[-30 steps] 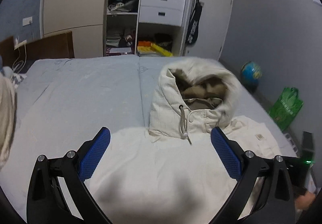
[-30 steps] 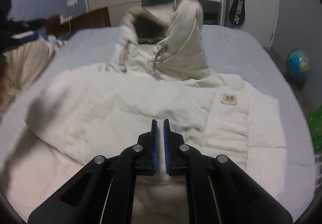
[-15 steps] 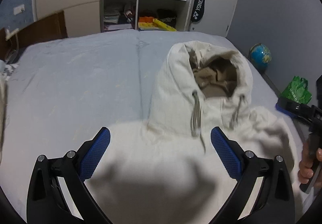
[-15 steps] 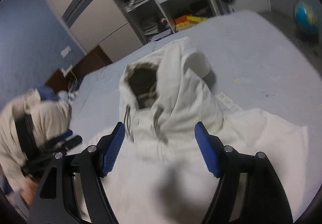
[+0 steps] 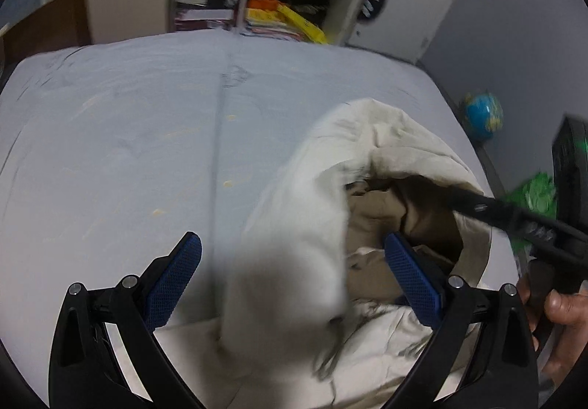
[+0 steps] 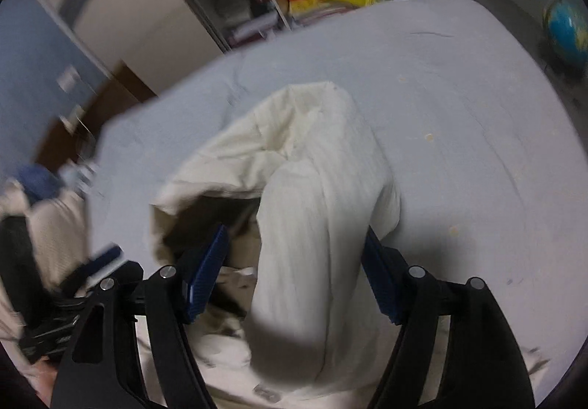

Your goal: Fold large clothes

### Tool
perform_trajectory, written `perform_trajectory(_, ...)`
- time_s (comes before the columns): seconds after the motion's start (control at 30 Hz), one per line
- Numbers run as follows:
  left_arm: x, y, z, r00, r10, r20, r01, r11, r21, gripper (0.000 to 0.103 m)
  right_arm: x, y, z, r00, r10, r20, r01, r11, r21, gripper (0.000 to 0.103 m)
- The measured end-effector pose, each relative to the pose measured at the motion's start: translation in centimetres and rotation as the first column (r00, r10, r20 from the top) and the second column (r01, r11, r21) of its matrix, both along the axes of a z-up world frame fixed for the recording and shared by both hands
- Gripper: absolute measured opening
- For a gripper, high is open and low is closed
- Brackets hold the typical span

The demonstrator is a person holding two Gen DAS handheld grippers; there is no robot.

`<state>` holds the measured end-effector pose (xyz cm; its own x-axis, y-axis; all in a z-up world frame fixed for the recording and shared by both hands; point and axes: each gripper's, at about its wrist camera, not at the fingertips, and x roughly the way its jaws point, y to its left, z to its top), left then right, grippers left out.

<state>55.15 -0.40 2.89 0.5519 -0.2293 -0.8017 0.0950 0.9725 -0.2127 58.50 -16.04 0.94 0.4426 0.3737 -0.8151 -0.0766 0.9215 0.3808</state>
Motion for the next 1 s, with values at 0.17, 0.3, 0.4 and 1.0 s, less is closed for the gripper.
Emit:
perform_trajectory(0.17,3.1,-4.0,-1.2,0.998,-0.040,-0.040,0.047,0.985,0.167,0.075,0.2,0.5,-0.3,0.999,0.017,0.031,-0.013,0.994,-0.106,0.024)
perform_trajectory(0.3,3.9,-3.3,-2.4,0.994,-0.012,-0.107,0.036,0.974,0.224,0.011,-1.3,-0.6,-0.4,0.996,0.017,0.084,-0.010,0.996,-0.085,0.016)
perform_trajectory(0.4,1.8,-2.2,-1.3,1.000,-0.012,-0.029,0.017,0.982,0.190,0.010,-3.2,-2.1,0.0,0.991,0.000,0.133,0.002,1.000,-0.015,0.014)
perform_trajectory(1.0,-25.2,2.1,-0.5,0.969,0.088,0.230,-0.060,0.990,-0.127,0.009,-27.8,-6.6,-1.5,0.942,-0.168,0.289,0.141,0.984,0.112,0.012)
